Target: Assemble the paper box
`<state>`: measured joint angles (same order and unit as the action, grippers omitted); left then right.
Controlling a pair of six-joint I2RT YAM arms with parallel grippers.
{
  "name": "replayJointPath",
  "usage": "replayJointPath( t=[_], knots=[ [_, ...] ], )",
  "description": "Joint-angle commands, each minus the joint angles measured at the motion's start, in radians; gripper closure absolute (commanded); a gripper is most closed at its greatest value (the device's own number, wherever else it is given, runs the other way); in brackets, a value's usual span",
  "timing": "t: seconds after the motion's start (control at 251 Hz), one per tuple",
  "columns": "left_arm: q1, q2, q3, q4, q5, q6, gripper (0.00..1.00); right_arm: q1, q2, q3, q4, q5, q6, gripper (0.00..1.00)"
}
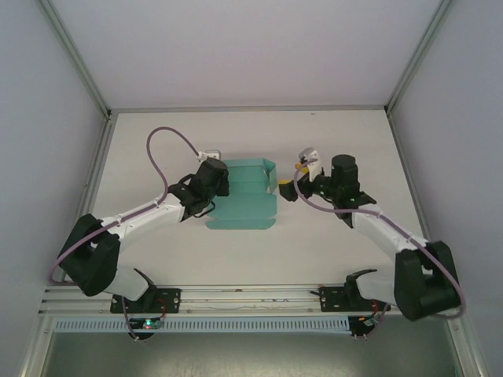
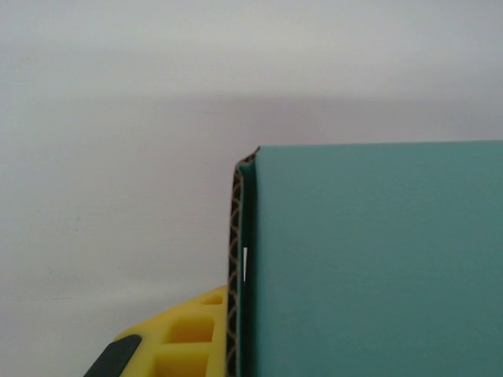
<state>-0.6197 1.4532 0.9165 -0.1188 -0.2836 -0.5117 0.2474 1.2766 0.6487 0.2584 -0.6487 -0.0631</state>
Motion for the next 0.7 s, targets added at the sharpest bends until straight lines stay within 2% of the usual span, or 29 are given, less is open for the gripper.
replayJointPath(
  t=[0.0, 0.247, 0.403, 0.515, 0.63, 0.698],
  knots=[
    [0.011, -0.001, 0.008, 0.042, 0.011, 0.030, 1.00, 0.026, 0.069, 0.086, 0.012, -0.105, -0.069, 0.09],
    [0.011, -0.008, 0.008, 0.048, 0.024, 0.036, 1.00, 0.066, 0.189, 0.152, 0.036, -0.010, -0.062, 0.17],
    [0.011, -0.002, 0.014, 0.041, 0.010, 0.025, 1.00, 0.098, 0.231, 0.167, 0.082, 0.021, -0.017, 0.17],
    [0.011, 0.010, 0.027, 0.031, -0.007, -0.001, 1.00, 0.154, 0.265, 0.165, 0.153, 0.143, 0.062, 0.19],
    [0.011, 0.031, 0.045, 0.011, -0.005, -0.005, 1.00, 0.213, 0.281, 0.161, 0.202, 0.355, 0.124, 0.31],
    [0.011, 0.034, 0.048, 0.010, -0.005, -0.010, 1.00, 0.231, 0.287, 0.165, 0.203, 0.450, 0.152, 0.31]
  ],
)
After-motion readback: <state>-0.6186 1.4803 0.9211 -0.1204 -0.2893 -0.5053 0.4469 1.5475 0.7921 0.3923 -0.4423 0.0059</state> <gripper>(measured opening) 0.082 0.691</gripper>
